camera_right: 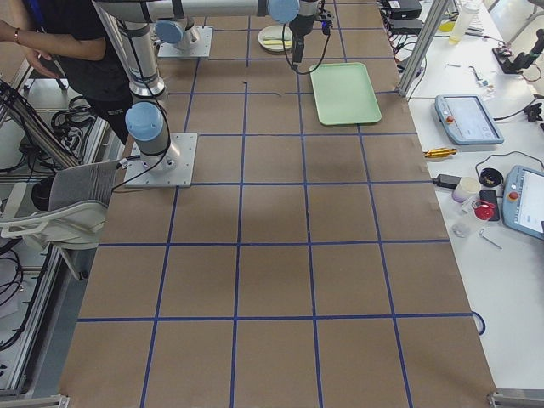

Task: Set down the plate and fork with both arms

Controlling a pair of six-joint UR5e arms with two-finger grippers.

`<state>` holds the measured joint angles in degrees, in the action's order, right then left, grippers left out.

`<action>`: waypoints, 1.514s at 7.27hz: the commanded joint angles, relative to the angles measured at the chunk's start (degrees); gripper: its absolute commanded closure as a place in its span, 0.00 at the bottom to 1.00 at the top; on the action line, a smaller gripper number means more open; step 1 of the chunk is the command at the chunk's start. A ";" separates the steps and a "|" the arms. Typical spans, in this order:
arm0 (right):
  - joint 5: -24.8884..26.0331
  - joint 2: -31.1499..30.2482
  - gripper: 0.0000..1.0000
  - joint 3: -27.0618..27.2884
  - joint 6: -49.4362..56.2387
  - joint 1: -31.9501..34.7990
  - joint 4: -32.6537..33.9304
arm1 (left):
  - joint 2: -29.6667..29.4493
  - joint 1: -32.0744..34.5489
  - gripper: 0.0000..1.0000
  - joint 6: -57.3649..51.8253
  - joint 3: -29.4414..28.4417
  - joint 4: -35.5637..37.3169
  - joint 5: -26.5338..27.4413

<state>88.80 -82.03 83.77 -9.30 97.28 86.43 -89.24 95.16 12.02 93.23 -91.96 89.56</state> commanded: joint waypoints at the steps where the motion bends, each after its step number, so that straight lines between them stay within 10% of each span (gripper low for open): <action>1: 0.23 -0.06 0.00 -0.27 -0.02 0.01 -0.20 | -0.32 0.03 0.00 0.02 -0.51 -0.41 -0.08; 11: 0.58 0.11 0.00 0.25 -0.11 0.10 0.58 | -1.47 -0.67 0.00 -0.95 -0.60 0.99 -0.17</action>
<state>89.37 -81.95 83.74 -9.34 97.38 86.88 -90.58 94.53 11.00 92.62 -90.96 89.40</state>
